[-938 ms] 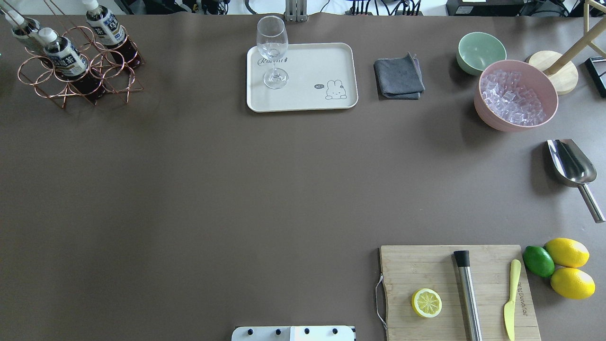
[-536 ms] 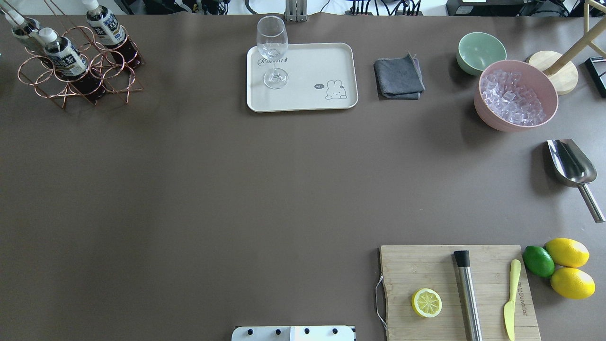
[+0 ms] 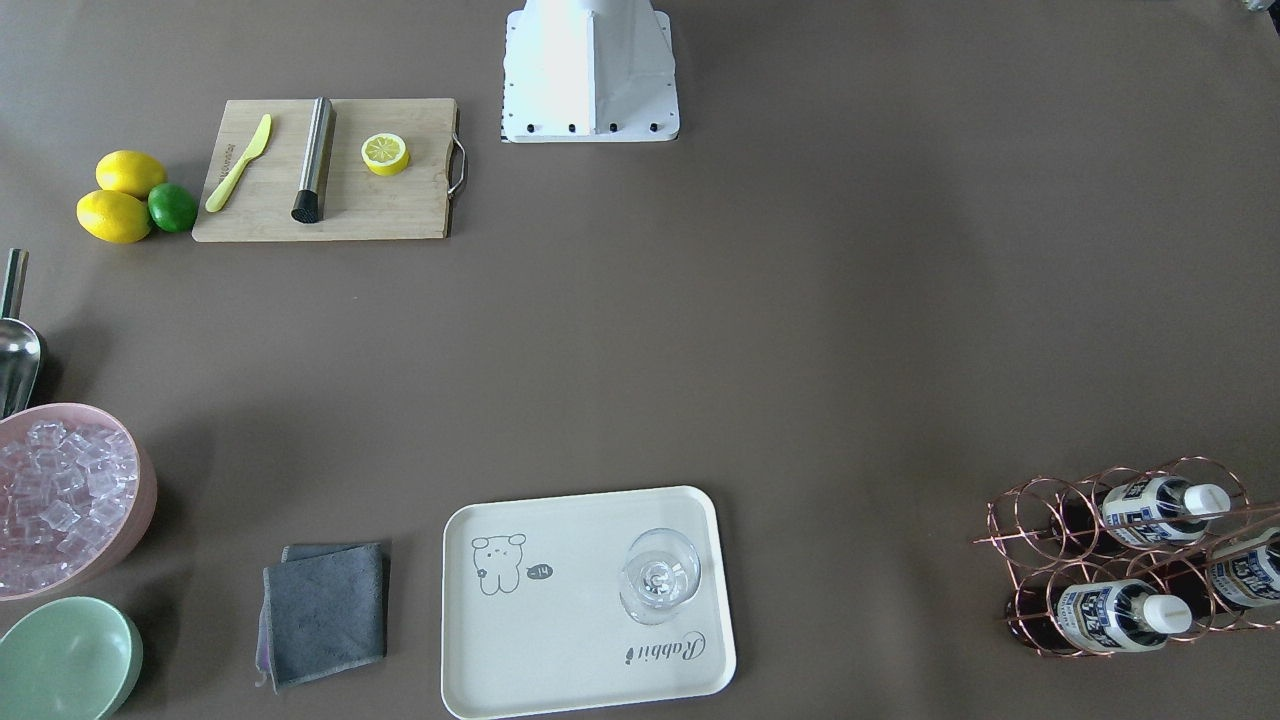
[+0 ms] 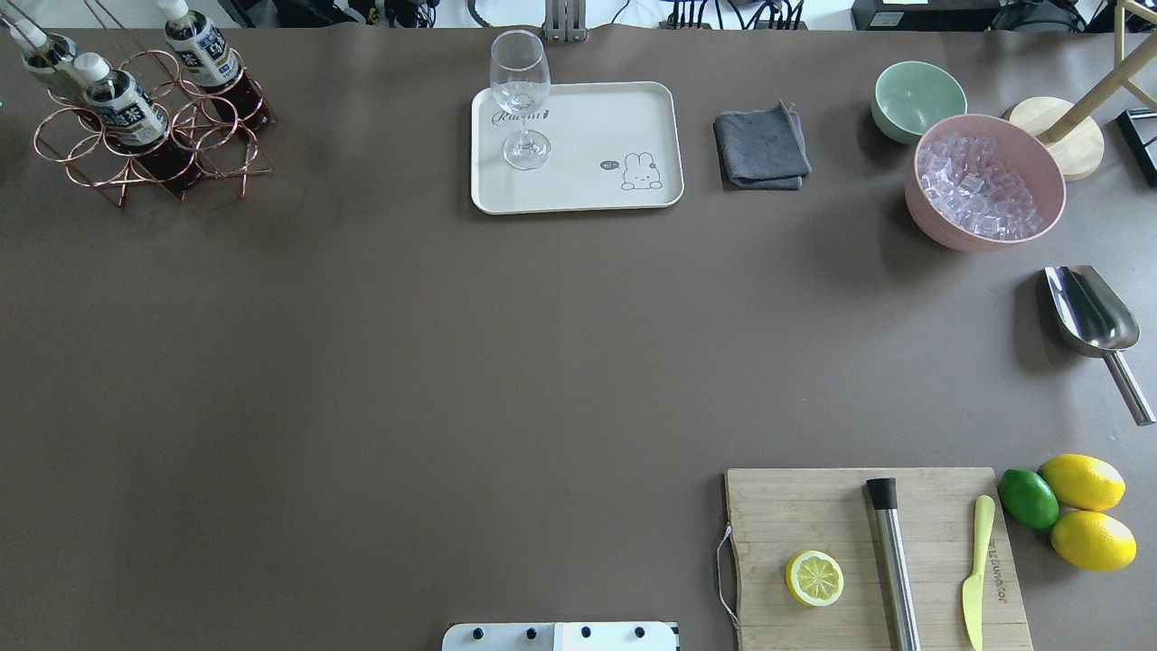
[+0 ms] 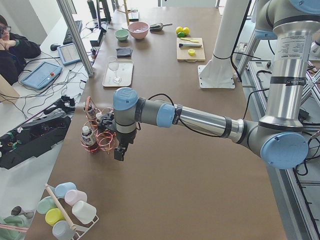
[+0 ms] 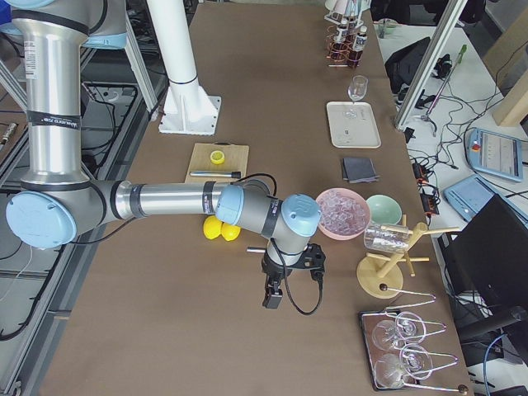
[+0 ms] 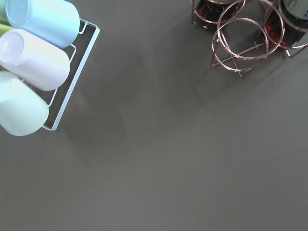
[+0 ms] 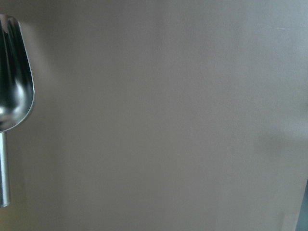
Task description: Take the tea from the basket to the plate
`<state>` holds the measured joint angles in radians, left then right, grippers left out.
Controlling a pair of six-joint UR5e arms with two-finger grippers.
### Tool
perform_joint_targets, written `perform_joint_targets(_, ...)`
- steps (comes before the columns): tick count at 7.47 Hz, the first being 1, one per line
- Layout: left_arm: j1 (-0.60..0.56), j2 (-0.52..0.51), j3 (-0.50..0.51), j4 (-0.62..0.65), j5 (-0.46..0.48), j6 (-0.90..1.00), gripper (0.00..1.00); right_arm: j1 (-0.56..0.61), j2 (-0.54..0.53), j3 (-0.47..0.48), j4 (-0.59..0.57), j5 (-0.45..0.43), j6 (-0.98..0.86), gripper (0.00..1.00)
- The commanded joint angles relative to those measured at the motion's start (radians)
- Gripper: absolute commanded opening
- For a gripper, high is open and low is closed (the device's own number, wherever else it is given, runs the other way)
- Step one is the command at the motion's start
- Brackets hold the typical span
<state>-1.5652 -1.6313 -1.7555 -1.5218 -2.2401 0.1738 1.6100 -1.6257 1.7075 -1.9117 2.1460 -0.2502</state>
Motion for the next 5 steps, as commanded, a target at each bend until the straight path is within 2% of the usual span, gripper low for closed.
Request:
perform_joint_targets(1, 0.005, -0.103, -0.059, 0.11, 0.011, 0.032, 0.98, -0.01, 0.015, -0.008, -0.001, 0.0, -0.003, 1.0)
perform_joint_targets(2, 0.01, -0.132, -0.129, 0.168, 0.011, 0.077, 0.98, -0.01, 0.015, -0.008, -0.001, 0.0, -0.001, 1.0)
perform_joint_targets(3, 0.013, -0.204, -0.143, 0.228, 0.01, 0.085, 0.99, -0.01, 0.013, -0.008, -0.001, 0.0, 0.0, 1.0)
perform_joint_targets(5, 0.086, -0.316, -0.162, 0.252, 0.011, 0.058, 0.99, -0.01, 0.01, -0.009, -0.001, 0.0, 0.002, 1.0)
